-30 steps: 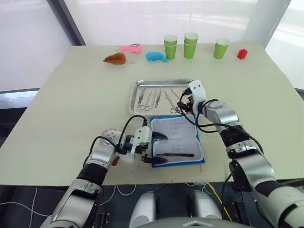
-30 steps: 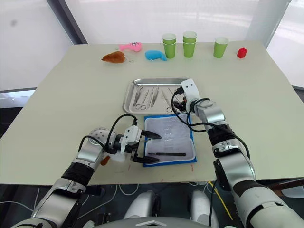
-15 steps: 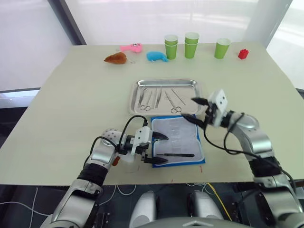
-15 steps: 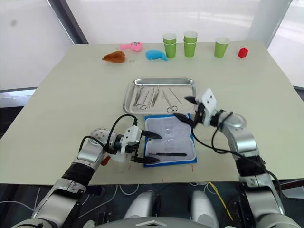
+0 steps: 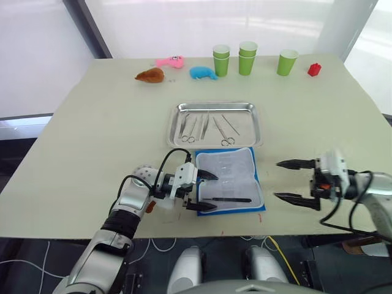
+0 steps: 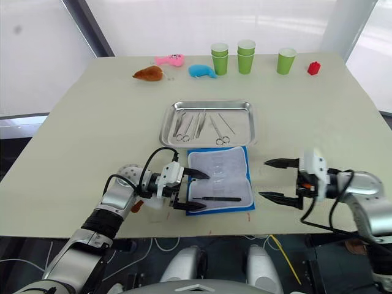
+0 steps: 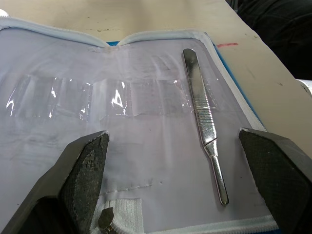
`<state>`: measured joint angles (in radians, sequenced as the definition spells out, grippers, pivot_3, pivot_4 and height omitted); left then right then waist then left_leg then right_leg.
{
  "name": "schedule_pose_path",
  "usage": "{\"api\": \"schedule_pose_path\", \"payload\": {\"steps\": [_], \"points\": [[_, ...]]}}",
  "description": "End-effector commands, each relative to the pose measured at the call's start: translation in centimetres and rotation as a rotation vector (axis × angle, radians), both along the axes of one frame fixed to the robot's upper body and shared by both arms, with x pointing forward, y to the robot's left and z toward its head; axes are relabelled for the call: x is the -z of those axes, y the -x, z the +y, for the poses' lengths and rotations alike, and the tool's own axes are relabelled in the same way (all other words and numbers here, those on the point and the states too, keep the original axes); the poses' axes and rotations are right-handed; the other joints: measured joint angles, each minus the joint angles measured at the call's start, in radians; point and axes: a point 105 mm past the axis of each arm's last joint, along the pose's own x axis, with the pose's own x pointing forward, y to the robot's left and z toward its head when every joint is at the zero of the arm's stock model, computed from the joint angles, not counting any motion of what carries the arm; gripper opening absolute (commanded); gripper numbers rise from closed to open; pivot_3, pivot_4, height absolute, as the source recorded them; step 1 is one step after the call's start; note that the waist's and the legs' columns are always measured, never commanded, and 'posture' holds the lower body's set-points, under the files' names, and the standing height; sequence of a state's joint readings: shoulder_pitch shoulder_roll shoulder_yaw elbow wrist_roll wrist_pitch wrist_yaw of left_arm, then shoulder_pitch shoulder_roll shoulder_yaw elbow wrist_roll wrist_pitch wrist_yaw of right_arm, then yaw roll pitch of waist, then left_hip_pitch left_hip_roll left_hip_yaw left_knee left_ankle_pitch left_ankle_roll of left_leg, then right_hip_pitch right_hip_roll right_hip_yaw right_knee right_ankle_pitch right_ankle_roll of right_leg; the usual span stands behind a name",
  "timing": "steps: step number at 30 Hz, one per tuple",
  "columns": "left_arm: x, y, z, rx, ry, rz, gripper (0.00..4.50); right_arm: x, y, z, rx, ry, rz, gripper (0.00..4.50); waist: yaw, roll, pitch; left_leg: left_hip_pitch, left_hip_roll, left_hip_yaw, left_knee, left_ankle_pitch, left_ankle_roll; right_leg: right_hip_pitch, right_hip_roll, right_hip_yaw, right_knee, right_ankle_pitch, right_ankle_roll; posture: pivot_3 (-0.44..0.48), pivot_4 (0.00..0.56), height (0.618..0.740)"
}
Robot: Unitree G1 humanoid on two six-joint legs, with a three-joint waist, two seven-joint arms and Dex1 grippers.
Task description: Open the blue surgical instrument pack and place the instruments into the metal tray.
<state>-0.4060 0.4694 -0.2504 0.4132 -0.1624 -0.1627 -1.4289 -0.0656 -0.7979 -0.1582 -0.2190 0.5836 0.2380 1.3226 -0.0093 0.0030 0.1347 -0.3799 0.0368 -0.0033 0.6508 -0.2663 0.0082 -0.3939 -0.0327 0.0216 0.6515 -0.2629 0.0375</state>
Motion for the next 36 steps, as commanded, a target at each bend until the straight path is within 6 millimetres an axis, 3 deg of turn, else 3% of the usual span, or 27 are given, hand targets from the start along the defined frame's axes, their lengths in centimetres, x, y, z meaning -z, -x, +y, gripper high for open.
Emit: {"api": "schedule_pose_path", "payload": {"steps": [1,11,13,20,24,26,29,32,36], "points": [[4.8,2.3,0.8,0.004,-0.126,0.185,4.5,-3.0,1.0,-1.5,-0.048,0.0,-0.043,4.4,0.0,0.0,0.0,0.0,0.0,0.0,0.0,0.0,0.0,0.0,0.0,0.0,0.0,0.0,0.0,0.0,0.15,0.74],[4.8,2.1,1.2,0.008,-0.131,0.188,4.5,-6.3,2.0,-4.3,-0.068,0.101,-0.054,4.4,0.004,0.0,0.001,0.0,0.0,0.0,0.0,0.0,0.0,0.0,0.0,-0.001,-0.001,0.0,0.0,0.0,0.15,0.74],[5.2,2.0,1.5,0.016,-0.195,0.14,4.5,-6.9,2.0,-4.6,-0.069,0.109,-0.068,4.4,0.003,0.0,0.001,0.0,0.0,0.0,0.0,0.0,0.0,0.0,0.0,-0.001,-0.001,0.0,0.0,0.0,0.15,0.74],[5.3,1.8,1.6,0.019,-0.223,0.118,4.5,-7.1,2.0,-5.1,-0.092,0.14,-0.093,4.4,0.006,0.001,0.001,0.0,0.0,0.0,0.0,0.0,0.0,0.0,0.0,-0.001,-0.001,0.0,0.0,0.0,0.15,0.74],[5.4,2.3,1.4,0.016,-0.139,0.183,4.5,-5.8,1.2,-2.9,-0.09,0.127,-0.143,4.4,0.004,0.001,0.0,0.0,0.0,0.0,0.0,0.0,0.0,0.001,0.0,0.0,-0.001,0.0,0.0,0.0,0.15,0.74],[5.7,1.9,2.0,0.029,-0.269,0.109,4.5,-5.1,0.7,-1.6,-0.08,0.118,-0.143,4.4,0.004,0.002,0.0,0.0,0.0,0.0,0.0,0.0,0.0,0.001,0.0,0.0,-0.001,0.0,0.0,0.0,0.15,0.74],[5.7,1.6,2.3,0.037,-0.328,0.071,4.5,-3.9,0.0,0.3,-0.058,0.119,-0.133,4.4,0.006,0.003,-0.001,0.0,0.0,0.0,0.0,0.0,0.0,0.001,0.0,0.0,-0.001,0.002,0.003,0.0,0.15,0.74],[4.7,2.0,1.3,0.027,-0.159,0.165,4.5,-2.9,-0.4,1.8,-0.077,0.127,-0.124,4.4,0.002,0.002,-0.001,0.001,0.0,0.0,0.0,0.0,0.0,0.001,0.0,0.0,-0.001,0.001,0.002,0.0,0.15,0.74],[4.0,1.9,0.9,0.027,-0.13,0.173,4.5,-1.4,-1.2,3.9,-0.084,0.137,-0.124,4.4,0.0,0.001,0.0,-0.001,0.0,-0.001,0.0,0.0,0.0,0.0,0.001,-0.001,-0.001,0.002,0.003,0.0,0.15,0.74]]}}
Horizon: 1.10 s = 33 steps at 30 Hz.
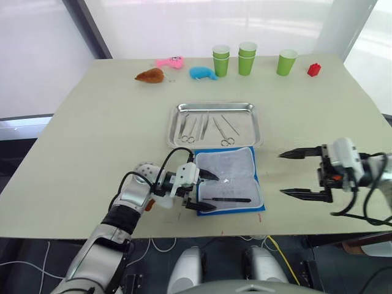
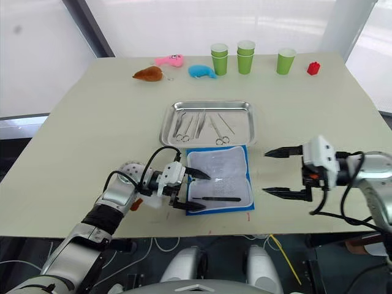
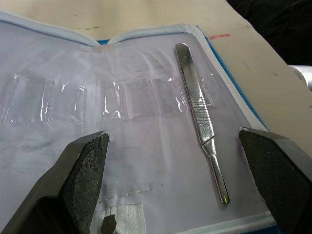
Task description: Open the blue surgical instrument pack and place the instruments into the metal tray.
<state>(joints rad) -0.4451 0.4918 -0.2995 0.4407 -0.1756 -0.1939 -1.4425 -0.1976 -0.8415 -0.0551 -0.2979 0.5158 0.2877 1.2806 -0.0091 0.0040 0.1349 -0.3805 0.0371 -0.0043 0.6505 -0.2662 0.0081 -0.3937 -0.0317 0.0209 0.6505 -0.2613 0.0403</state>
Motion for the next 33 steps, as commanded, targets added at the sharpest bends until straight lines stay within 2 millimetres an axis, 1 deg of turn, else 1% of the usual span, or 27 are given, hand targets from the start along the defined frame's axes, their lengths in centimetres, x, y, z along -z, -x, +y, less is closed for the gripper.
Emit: {"api": "schedule_pose_path", "payload": {"steps": [1,2,5,7,12,18,22,26,27,29,30,31,32,33], "points": [[4.1,2.0,1.0,-0.027,-0.105,0.188,4.5,0.4,-0.5,1.7,-0.007,0.015,-0.046,4.4,0.0,0.0,0.0,0.0,0.0,0.0,0.0,0.0,0.0,0.0,0.0,0.0,0.0,0.0,0.0,0.0,0.15,0.74],[4.0,2.0,1.0,-0.027,-0.106,0.188,4.5,0.8,-0.6,2.0,-0.007,0.022,-0.043,4.4,0.001,0.0,0.0,0.0,0.0,0.0,0.0,0.0,0.0,0.0,0.0,0.0,0.0,0.0,0.0,0.0,0.15,0.74],[4.0,2.1,0.9,-0.028,-0.109,0.188,4.5,3.1,-0.9,3.1,-0.019,0.068,-0.031,4.4,0.002,0.0,0.0,0.0,0.0,0.0,0.0,0.0,0.0,0.0,0.0,0.0,0.0,0.0,0.0,0.0,0.15,0.74],[4.0,2.1,0.9,-0.03,-0.109,0.191,4.5,4.0,-1.2,3.7,-0.017,0.071,-0.019,4.4,0.001,-0.003,0.001,0.0,0.0,0.0,0.0,0.0,0.0,0.0,0.0,0.0,0.0,0.0,0.0,0.0,0.15,0.74],[4.0,2.2,1.1,-0.037,-0.108,0.198,4.5,6.5,-1.7,4.7,-0.034,0.136,-0.022,4.4,-0.001,-0.003,0.001,0.0,0.0,0.001,0.0,0.0,0.0,0.0,0.0,0.0,0.0,0.0,0.0,0.0,0.15,0.74],[4.1,2.2,1.1,-0.042,-0.105,0.198,4.5,8.9,-2.4,5.0,-0.019,0.212,-0.004,4.4,-0.002,-0.003,0.001,0.0,0.0,0.001,0.0,0.0,0.0,0.0,0.0,0.0,0.0,0.0,0.0,0.0,0.15,0.74],[4.1,2.2,1.1,-0.043,-0.104,0.194,4.5,9.6,-2.7,5.0,-0.004,0.25,0.011,4.4,-0.002,-0.003,0.001,0.001,0.0,0.001,0.0,0.0,0.0,0.0,0.001,0.001,0.001,0.0,0.0,0.0,0.15,0.74],[4.1,2.2,1.2,-0.044,-0.105,0.192,4.5,10.8,-2.1,4.9,-0.032,0.311,0.082,4.4,-0.003,-0.004,0.0,0.001,0.0,0.001,0.0,0.0,0.0,0.0,0.001,0.001,0.002,0.0,0.0,0.0,0.15,0.74],[4.2,2.2,1.2,-0.045,-0.106,0.191,4.5,11.0,-1.9,4.8,-0.038,0.321,0.097,4.18,-0.003,-0.004,0.0,0.001,0.0,0.0,0.0,0.0,0.0,0.0,0.001,0.001,0.002,0.0,0.0,0.0,0.15,0.74],[4.2,2.2,1.3,-0.048,-0.108,0.191,4.5,11.4,-1.6,4.8,-0.049,0.337,0.117,3.55,-0.003,-0.005,-0.002,0.001,0.0,0.0,0.0,0.0,0.0,0.0,0.001,0.001,0.002,0.0,0.0,0.0,0.15,0.74],[4.2,2.2,1.4,-0.049,-0.108,0.19,4.5,11.5,-1.6,4.7,-0.05,0.339,0.125,3.35,-0.003,-0.006,-0.003,0.001,0.0,0.0,0.0,0.0,0.0,0.0,0.001,0.001,0.002,0.0,0.0,0.0,0.15,0.74],[4.2,2.2,1.4,-0.05,-0.109,0.19,4.5,11.6,-1.5,4.7,-0.05,0.34,0.132,2.83,-0.003,-0.007,-0.004,0.002,0.0,0.0,0.0,0.0,0.0,0.0,0.001,0.001,0.003,0.0,0.0,0.0,0.15,0.74],[4.2,2.1,1.4,-0.052,-0.11,0.189,4.5,11.7,-1.5,4.7,-0.048,0.341,0.14,2.7,-0.003,-0.007,-0.005,0.002,0.0,0.0,0.0,0.0,0.0,0.0,0.001,0.001,0.003,0.0,0.0,0.0,0.15,0.74],[4.3,2.1,1.5,-0.054,-0.112,0.189,4.5,11.7,-1.5,4.7,-0.048,0.343,0.145,2.3,-0.003,-0.007,-0.005,0.002,0.0,0.0,0.0,0.0,0.0,0.0,0.001,0.001,0.003,0.0,0.0,0.0,0.15,0.74]]}}
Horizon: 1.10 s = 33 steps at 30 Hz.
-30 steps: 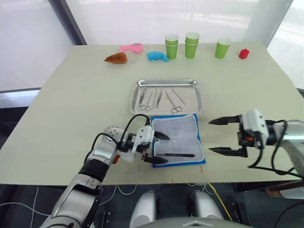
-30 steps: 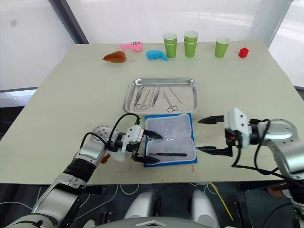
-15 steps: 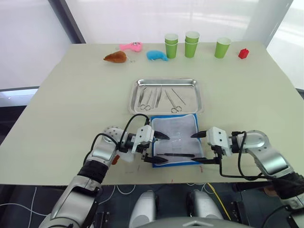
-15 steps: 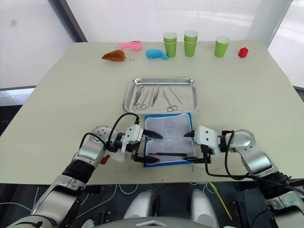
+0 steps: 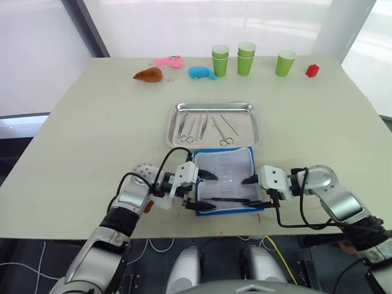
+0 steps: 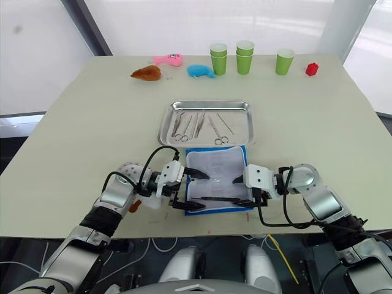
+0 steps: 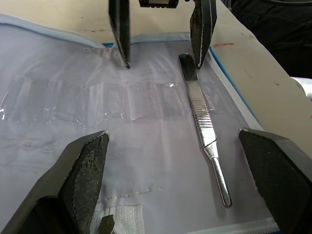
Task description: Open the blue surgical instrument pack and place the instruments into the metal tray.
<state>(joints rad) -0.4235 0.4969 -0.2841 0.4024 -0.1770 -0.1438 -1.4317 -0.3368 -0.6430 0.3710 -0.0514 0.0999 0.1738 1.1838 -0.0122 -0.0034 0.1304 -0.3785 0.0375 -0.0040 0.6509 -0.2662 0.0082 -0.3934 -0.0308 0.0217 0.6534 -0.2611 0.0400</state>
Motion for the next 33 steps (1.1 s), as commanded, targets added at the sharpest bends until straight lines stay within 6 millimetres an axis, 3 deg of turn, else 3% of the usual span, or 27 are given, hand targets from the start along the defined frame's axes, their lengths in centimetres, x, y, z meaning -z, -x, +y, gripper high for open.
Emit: {"api": "schedule_pose_path", "payload": {"steps": [1,6,7,12,33], "points": [[4.3,2.0,1.4,-0.024,-0.114,0.167,4.5,2.2,0.5,-1.0,0.029,0.083,0.078,2.3,0.0,0.0,-0.001,0.0,0.0,0.0,0.0,0.0,0.0,0.0,0.0,0.0,0.0,0.0,0.0,0.0,0.15,0.74],[4.4,2.1,1.4,-0.023,-0.113,0.17,4.5,2.2,0.8,-1.1,0.028,0.078,0.094,0.17,0.0,-0.002,-0.003,0.0,0.0,0.0,0.0,0.0,0.0,0.0,0.0,0.0,0.0,-0.001,-0.001,0.0,0.15,0.74],[4.5,2.1,1.4,-0.022,-0.112,0.171,4.5,2.2,0.9,-1.1,0.028,0.076,0.095,0.02,0.0,-0.002,-0.004,0.0,0.0,0.0,0.0,0.0,0.0,0.0,0.0,0.0,0.0,-0.001,-0.001,0.0,0.15,0.74],[4.5,2.2,1.3,-0.02,-0.109,0.171,4.5,2.1,1.1,-1.0,0.028,0.064,0.097,0.02,0.0,-0.002,-0.004,0.0,0.0,0.0,0.0,0.0,0.0,0.0,0.0,0.0,0.001,0.0,-0.001,0.0,0.15,0.74],[4.7,2.5,1.3,-0.015,-0.112,0.178,4.5,-3.4,1.1,0.4,0.001,0.011,-0.043,0.02,0.0,-0.001,-0.003,-0.001,0.0,0.0,0.0,0.0,0.0,-0.001,0.0,0.0,0.0,-0.001,-0.001,0.0,0.15,0.74]]}}
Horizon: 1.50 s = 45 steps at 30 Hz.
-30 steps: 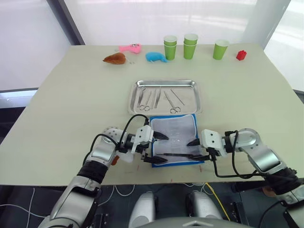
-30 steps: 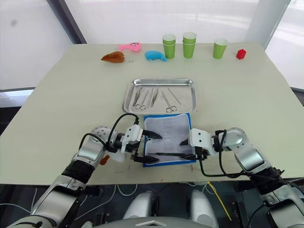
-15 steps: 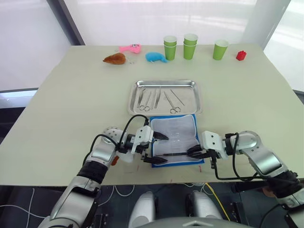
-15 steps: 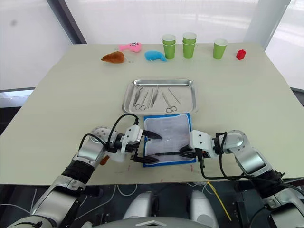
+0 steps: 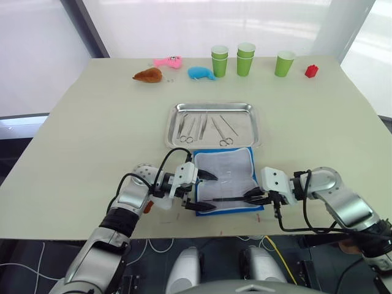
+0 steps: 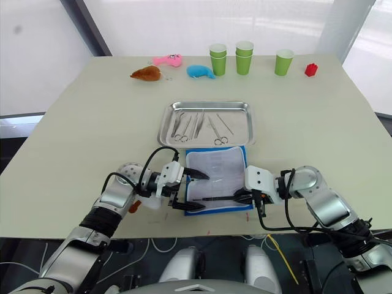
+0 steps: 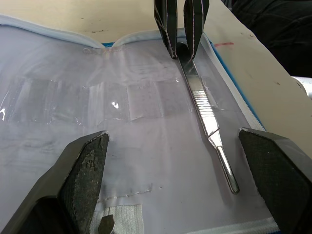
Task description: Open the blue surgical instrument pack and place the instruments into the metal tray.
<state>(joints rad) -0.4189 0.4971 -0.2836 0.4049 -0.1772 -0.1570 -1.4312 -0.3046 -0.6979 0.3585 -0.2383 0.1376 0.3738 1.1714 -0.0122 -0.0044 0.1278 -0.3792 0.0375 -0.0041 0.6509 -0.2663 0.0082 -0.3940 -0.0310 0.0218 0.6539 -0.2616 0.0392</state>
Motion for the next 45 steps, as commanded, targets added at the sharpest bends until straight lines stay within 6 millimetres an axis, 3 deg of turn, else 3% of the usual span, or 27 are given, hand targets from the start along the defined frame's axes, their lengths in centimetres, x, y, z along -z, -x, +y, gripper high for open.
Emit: {"api": "schedule_pose_path", "payload": {"steps": [1,19,45], "points": [[4.7,2.4,1.2,-0.016,-0.114,0.184,4.5,-2.3,-0.4,0.4,-0.032,-0.009,-0.104,0.02,0.0,0.0,0.0,0.0,0.0,0.0,0.0,0.0,0.0,0.0,0.0,0.0,0.0,0.0,0.0,0.0,0.15,0.74],[4.8,2.5,1.2,-0.02,-0.111,0.188,4.5,-3.6,-1.2,-2.7,-0.052,0.109,-0.185,0.02,0.0,0.001,0.001,0.0,0.0,0.0,0.0,0.0,0.0,0.0,0.0,0.0,0.0,0.0,0.0,0.0,0.15,0.74],[5.1,2.7,1.1,-0.021,-0.107,0.193,4.5,-6.1,0.1,-10.8,0.117,0.16,-0.163,0.02,0.001,0.001,0.001,0.0,0.0,0.001,0.0,0.0,0.0,0.0,0.0,0.0,-0.001,0.0,0.0,0.0,0.15,0.74]]}}
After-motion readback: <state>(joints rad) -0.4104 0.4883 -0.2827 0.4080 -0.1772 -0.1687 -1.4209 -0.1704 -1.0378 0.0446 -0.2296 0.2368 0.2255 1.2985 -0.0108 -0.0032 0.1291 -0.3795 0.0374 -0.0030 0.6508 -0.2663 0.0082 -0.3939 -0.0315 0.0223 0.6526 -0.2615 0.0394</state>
